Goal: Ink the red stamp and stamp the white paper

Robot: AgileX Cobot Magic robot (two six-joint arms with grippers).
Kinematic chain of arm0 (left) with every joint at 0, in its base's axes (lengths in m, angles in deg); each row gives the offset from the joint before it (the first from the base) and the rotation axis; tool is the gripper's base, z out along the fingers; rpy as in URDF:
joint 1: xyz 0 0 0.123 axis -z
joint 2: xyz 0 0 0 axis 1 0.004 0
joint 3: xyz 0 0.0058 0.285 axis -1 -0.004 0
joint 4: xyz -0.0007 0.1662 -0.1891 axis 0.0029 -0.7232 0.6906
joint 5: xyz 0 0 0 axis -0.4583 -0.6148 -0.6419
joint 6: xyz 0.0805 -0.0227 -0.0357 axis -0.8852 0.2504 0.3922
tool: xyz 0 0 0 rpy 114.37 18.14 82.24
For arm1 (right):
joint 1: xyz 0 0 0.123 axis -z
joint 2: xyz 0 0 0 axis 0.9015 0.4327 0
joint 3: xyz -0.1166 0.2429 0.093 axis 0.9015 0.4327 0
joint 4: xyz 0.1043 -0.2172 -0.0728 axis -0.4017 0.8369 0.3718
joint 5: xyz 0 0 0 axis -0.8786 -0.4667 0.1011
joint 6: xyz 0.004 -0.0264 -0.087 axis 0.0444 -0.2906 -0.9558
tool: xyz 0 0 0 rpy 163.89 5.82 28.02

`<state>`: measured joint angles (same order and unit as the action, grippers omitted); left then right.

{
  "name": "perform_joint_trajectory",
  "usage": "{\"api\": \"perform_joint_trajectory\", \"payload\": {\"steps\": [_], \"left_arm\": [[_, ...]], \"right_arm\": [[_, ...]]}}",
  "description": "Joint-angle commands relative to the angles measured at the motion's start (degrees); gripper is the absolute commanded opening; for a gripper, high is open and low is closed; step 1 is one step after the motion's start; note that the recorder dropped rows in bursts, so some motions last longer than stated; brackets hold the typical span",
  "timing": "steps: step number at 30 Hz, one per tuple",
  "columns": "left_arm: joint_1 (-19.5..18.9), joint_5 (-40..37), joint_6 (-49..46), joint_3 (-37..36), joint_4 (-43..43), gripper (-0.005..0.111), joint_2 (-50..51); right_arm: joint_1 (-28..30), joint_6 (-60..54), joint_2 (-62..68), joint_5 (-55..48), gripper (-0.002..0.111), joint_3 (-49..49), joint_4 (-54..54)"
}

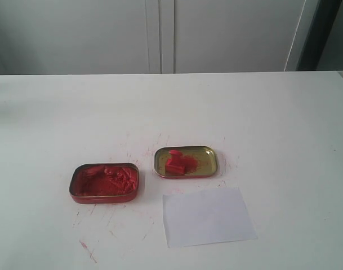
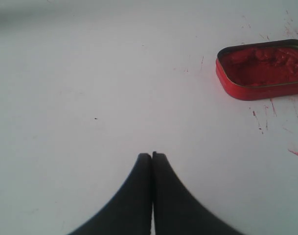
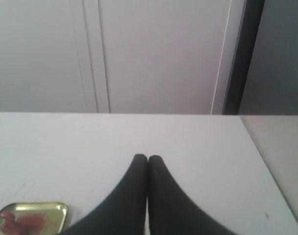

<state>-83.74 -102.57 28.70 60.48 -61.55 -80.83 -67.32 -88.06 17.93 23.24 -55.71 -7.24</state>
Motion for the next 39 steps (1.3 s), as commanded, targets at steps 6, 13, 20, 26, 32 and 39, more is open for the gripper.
{"api": "perform_joint_trajectory", "payload": {"steps": [6, 13, 20, 26, 32, 39], "left_arm": [[-0.1, 0.1, -0.1, -0.2, 0.5, 0.0, -0.2], [-0.1, 0.1, -0.1, -0.2, 0.5, 0.0, -0.2], [-0.1, 0.1, -0.1, -0.2, 0.5, 0.0, -0.2], [-0.1, 0.1, -0.1, -0.2, 0.5, 0.0, -0.2], [-0.1, 0.1, -0.1, -0.2, 0.5, 0.0, -0.2], [-0.1, 0.1, -0.1, -0.2, 0.5, 0.0, -0.2]], "right_arm": [[0.1, -0.5, 10.1, -10.1, 0.0, -5.8, -4.8], [0.1, -0.6, 14.2, -10.7, 0.0, -6.4, -4.9], [0.1, -0.3, 14.3, -10.8, 0.0, -6.4, -4.8], [0.1, -0.2, 14.6, -12.4, 0.0, -6.4, -4.8], [0.1, -0.2, 20.4, -21.7, 0.0, -9.3, -4.8], [0.1, -0.3, 30.0, -30.5, 0.0, -16.7, -7.0]]}}
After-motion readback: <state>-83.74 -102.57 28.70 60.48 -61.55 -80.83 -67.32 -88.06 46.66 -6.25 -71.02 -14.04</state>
